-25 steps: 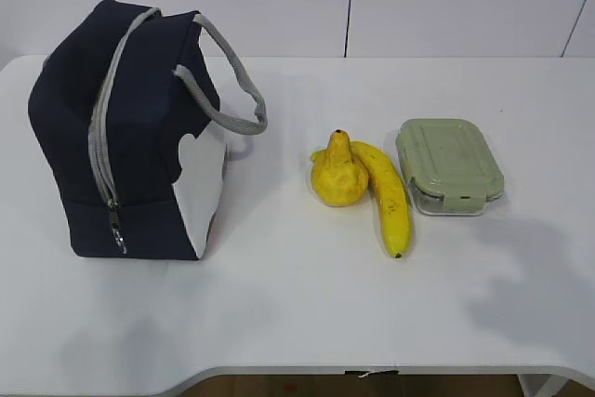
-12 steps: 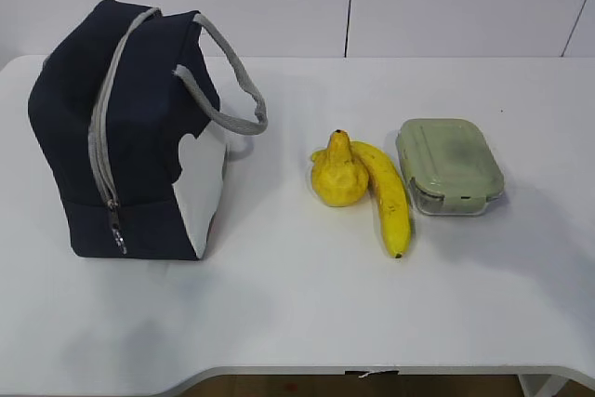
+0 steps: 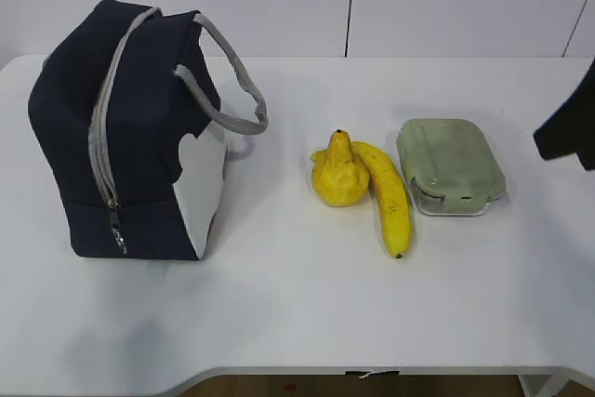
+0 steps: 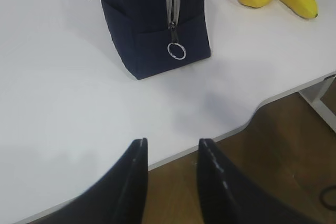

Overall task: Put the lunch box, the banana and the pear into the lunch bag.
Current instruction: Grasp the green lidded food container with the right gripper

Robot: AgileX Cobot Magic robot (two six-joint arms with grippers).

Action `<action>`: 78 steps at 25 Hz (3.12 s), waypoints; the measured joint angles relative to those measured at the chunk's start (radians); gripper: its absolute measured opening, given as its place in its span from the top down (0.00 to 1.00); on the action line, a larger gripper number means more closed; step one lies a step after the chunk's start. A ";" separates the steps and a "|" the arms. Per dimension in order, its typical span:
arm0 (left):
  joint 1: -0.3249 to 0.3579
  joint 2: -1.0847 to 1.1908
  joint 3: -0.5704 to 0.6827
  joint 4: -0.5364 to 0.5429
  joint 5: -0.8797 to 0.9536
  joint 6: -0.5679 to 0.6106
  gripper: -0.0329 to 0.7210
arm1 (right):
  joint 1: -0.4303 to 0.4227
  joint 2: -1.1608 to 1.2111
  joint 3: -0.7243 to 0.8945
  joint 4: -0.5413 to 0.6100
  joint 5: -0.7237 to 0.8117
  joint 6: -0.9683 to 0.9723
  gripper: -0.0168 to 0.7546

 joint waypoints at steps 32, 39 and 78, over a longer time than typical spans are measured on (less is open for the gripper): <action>0.000 0.000 0.000 -0.004 0.000 0.000 0.63 | -0.245 0.375 -0.086 0.280 -0.028 -0.281 0.28; 0.000 0.000 0.000 -0.004 0.000 0.000 0.63 | -0.245 0.487 -0.233 0.282 -0.026 -0.301 0.27; 0.000 0.000 0.000 -0.004 0.000 0.000 0.63 | -0.245 0.889 -0.442 0.377 -0.027 -0.381 0.27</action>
